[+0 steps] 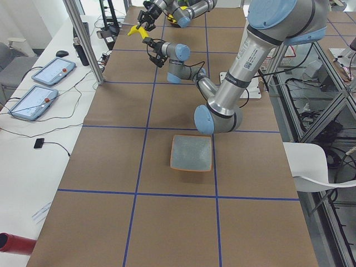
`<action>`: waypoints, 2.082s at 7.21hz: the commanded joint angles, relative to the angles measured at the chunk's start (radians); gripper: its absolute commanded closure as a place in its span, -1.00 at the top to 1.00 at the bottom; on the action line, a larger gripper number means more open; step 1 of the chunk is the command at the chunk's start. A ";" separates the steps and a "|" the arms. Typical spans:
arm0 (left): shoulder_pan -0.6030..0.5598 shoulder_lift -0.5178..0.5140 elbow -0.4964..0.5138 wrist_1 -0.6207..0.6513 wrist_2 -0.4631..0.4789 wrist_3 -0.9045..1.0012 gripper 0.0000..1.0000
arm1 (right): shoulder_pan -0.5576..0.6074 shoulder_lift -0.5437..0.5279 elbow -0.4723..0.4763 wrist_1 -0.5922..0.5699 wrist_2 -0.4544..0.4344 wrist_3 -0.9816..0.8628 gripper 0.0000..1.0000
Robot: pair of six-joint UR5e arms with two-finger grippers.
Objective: Transfer all bananas from basket to plate
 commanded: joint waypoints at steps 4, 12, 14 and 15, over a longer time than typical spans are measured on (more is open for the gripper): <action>0.008 -0.011 0.020 0.000 0.008 -0.003 0.99 | -0.013 0.004 -0.006 -0.049 -0.005 0.014 -1.00; 0.018 -0.039 0.040 0.002 0.013 -0.003 0.76 | -0.046 0.024 -0.003 -0.071 -0.025 0.015 -1.00; 0.017 -0.039 0.048 0.002 0.013 -0.003 0.62 | -0.049 0.024 0.000 -0.071 -0.025 0.015 -1.00; 0.017 -0.039 0.048 0.002 0.013 -0.003 0.46 | -0.052 0.024 0.000 -0.071 -0.025 0.015 -1.00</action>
